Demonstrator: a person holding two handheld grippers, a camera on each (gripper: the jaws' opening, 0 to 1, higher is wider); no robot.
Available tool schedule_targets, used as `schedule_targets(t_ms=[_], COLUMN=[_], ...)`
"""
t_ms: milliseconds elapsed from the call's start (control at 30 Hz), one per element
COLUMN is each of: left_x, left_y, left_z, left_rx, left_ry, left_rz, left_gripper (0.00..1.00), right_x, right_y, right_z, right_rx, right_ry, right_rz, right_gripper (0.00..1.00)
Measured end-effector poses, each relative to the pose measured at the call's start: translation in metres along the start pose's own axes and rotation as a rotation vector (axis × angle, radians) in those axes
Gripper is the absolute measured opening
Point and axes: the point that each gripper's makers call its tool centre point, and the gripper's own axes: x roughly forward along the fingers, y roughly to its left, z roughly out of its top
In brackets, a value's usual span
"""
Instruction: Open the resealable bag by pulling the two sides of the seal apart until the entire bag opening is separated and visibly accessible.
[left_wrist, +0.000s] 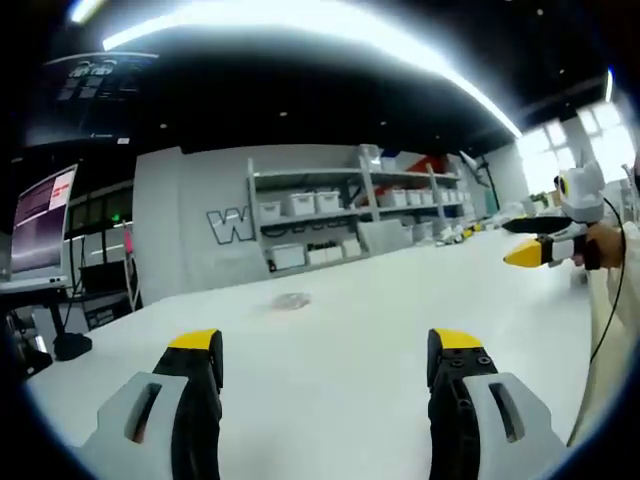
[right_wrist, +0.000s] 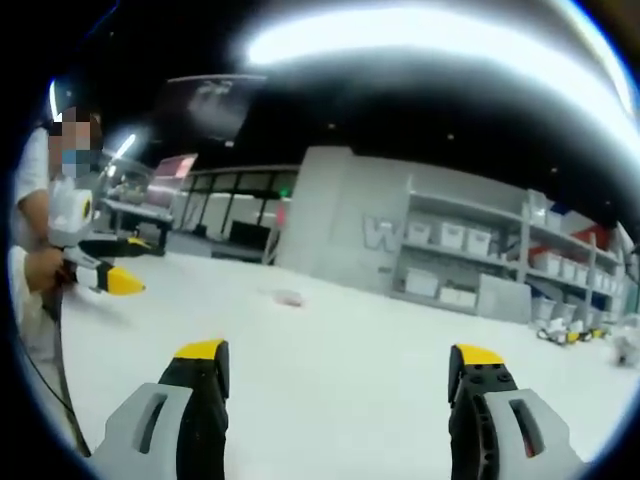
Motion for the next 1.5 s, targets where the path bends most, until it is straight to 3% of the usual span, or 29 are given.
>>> schedule_targets(t_ms=[767,1233,1500], left_x=[-0.001,-0.001,-0.001], left_y=[0.0,0.0,0.001], left_z=[0.001,0.001,0.001], left_rx=[-0.001,-0.004,-0.005], left_ry=[-0.005,-0.004,-0.003], left_rz=[0.001,-0.001,0.0], left_gripper=[0.83,0.83,0.83], right_x=[0.02,0.032,0.038], right_y=[0.018,0.019,0.018], right_z=[-0.001,-0.002,-0.007], right_rx=[-0.137,-0.127,-0.053], right_ry=[0.07,0.084,0.102], right_rz=[0.085,0.107,0.11], right_gripper=[0.93,0.92,0.92])
